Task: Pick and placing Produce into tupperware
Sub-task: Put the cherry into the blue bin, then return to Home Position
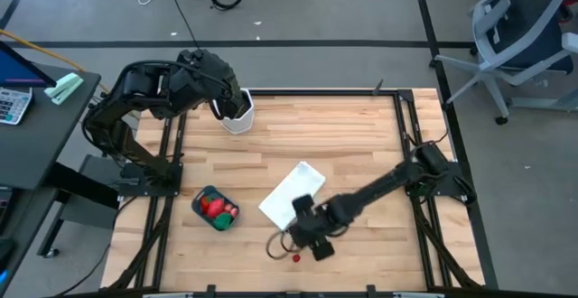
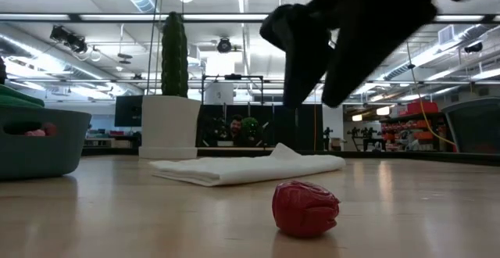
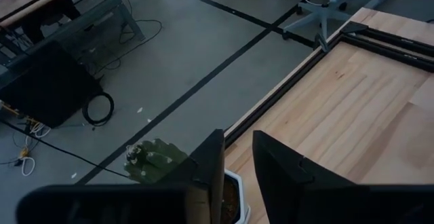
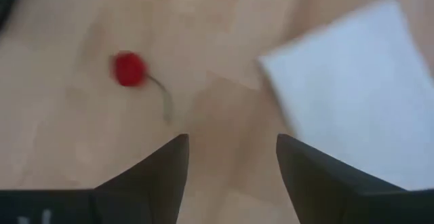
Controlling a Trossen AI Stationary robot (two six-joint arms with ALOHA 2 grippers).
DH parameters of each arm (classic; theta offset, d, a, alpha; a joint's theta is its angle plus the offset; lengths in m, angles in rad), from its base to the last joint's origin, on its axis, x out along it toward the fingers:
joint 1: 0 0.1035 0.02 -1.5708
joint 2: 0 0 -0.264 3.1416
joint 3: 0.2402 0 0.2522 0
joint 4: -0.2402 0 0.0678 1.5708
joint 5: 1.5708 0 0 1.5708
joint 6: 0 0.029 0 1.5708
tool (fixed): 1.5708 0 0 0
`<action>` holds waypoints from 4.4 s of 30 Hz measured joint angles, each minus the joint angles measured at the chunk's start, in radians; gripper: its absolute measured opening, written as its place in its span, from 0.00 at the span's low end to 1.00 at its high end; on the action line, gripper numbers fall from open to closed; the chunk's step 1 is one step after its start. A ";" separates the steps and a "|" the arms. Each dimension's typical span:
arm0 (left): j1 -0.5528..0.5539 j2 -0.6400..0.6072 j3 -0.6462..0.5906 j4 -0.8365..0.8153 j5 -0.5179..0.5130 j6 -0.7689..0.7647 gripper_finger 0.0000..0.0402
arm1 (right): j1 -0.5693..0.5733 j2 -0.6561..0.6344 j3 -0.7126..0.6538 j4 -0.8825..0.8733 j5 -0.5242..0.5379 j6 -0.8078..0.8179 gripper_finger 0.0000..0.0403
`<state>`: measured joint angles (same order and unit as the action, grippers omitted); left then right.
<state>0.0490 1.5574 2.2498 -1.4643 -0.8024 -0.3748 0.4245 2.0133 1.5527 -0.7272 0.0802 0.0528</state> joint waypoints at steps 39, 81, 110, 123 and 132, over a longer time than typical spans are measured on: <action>-0.002 0.000 0.000 0.000 0.000 -0.060 0.20 | 0.096 0.104 -0.162 0.440 0.016 -0.029 0.60; 0.000 0.000 0.000 0.000 0.000 -0.023 0.20 | -0.191 0.038 -0.164 0.939 -0.018 -0.224 0.01; 0.060 0.000 0.001 0.065 0.019 0.071 0.22 | -0.294 0.543 0.684 0.515 -0.090 -0.419 0.01; 0.060 0.000 0.001 0.061 0.022 0.072 0.20 | -0.307 0.556 0.695 0.476 -0.085 -0.321 0.33; 0.059 0.000 0.000 0.036 0.022 0.073 0.22 | -0.301 0.435 0.696 0.196 -0.019 -0.252 0.39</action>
<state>0.1082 1.5578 2.2501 -1.4285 -0.7803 -0.3019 0.1230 2.4484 2.2486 -0.5313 0.0608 -0.1989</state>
